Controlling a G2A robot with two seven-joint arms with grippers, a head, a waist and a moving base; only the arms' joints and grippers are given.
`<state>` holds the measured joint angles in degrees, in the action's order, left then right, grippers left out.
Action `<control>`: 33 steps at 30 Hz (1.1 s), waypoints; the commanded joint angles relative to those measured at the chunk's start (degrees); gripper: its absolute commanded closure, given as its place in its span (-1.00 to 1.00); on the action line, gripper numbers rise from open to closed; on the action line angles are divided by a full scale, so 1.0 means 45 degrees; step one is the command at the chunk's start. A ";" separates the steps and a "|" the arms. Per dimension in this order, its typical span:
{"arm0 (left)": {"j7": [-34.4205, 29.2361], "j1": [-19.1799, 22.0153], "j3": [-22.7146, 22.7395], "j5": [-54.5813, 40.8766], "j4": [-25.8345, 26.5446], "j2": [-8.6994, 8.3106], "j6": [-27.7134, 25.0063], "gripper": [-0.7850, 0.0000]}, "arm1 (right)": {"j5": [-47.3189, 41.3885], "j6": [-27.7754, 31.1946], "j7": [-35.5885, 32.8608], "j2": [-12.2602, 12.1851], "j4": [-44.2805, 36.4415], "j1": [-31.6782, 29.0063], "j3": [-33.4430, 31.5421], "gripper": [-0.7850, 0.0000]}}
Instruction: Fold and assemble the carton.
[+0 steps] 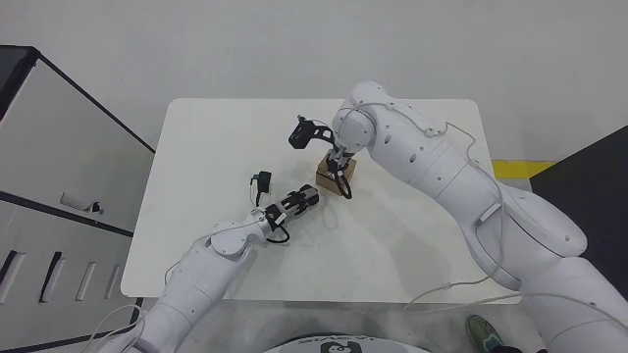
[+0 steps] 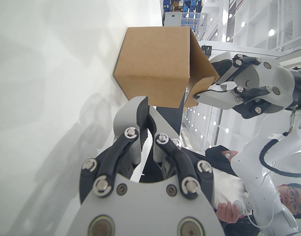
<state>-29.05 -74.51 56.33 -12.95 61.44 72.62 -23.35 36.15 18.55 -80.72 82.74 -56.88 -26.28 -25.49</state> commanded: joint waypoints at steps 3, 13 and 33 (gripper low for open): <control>0.0000 0.0000 0.0000 0.0000 0.0000 0.0000 0.0000 1.00 | 0.0062 0.0026 -0.0015 0.0052 0.0079 0.0006 0.0024 0.59; 0.0000 0.0000 0.0000 0.0000 0.0000 0.0000 0.0000 1.00 | 0.0266 0.0008 0.0024 0.0183 0.0205 0.0019 0.0075 0.69; 0.0000 0.0000 0.0000 0.0000 0.0000 0.0000 0.0000 1.00 | 0.0521 0.0112 -0.0055 0.0326 0.0300 -0.0023 0.0006 1.00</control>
<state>-29.05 -74.51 56.33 -12.95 61.44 72.62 -23.35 38.46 19.02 -80.96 84.19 -55.56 -26.37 -25.44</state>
